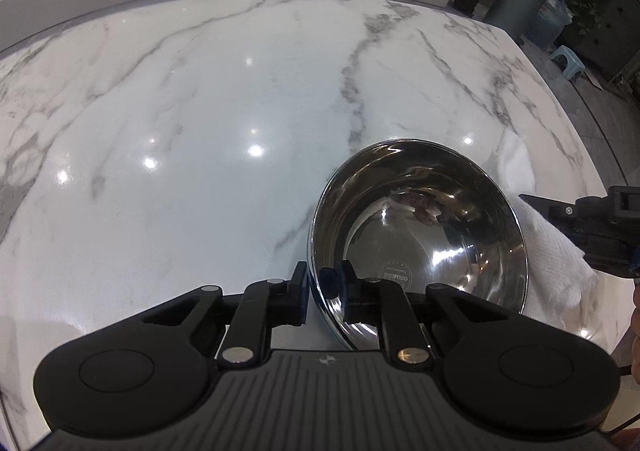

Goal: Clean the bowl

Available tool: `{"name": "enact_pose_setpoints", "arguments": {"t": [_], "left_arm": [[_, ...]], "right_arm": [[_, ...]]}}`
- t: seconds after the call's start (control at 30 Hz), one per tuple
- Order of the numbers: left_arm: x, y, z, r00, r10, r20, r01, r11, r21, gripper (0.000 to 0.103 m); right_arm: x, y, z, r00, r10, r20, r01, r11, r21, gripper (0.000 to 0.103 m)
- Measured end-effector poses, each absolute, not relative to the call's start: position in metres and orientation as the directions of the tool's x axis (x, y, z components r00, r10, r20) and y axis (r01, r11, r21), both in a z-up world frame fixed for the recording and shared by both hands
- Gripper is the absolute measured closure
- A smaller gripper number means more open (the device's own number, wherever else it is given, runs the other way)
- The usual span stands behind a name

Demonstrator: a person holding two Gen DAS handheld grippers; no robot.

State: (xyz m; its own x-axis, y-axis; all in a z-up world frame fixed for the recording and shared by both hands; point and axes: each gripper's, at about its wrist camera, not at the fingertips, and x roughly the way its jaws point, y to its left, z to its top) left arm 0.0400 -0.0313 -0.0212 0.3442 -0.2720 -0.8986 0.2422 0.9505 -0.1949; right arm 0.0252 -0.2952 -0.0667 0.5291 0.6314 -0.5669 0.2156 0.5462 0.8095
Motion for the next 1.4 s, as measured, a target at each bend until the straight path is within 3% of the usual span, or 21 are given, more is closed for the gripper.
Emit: {"name": "enact_pose_setpoints", "arguments": {"t": [0.33,0.5,0.63,0.97,1.2,1.4], "left_arm": [[0.039,-0.035,-0.024,0.322,-0.292,-0.901,0.224,0.948,-0.227,0.089],[0.038,-0.036,-0.029,0.28,-0.308,-0.909,0.199,0.945,-0.259,0.077],[0.035,-0.04,-0.03,0.267,-0.305,-0.914,0.211,0.944,-0.254,0.075],[0.039,-0.033,-0.024,0.305,-0.294,-0.906,0.205,0.949,-0.239,0.089],[0.041,-0.034,-0.021,0.348,-0.266,-0.899,0.201,0.958,-0.206,0.092],[0.042,-0.035,-0.02,0.362,-0.256,-0.896,0.201,0.96,-0.193,0.092]], "right_arm": [[0.022,-0.29,-0.084,0.431,0.592,-0.681,0.299,0.618,0.727,0.093],[0.017,-0.29,-0.088,0.418,0.585,-0.695,0.309,0.628,0.714,0.093],[0.016,-0.294,-0.088,0.418,0.584,-0.696,0.31,0.628,0.714,0.093],[0.019,-0.3,-0.076,0.441,0.577,-0.688,0.3,0.628,0.718,0.093],[0.017,-0.32,-0.055,0.56,0.619,-0.551,0.234,0.52,0.821,0.093],[0.017,-0.319,-0.058,0.538,0.618,-0.573,0.239,0.541,0.807,0.093]]}}
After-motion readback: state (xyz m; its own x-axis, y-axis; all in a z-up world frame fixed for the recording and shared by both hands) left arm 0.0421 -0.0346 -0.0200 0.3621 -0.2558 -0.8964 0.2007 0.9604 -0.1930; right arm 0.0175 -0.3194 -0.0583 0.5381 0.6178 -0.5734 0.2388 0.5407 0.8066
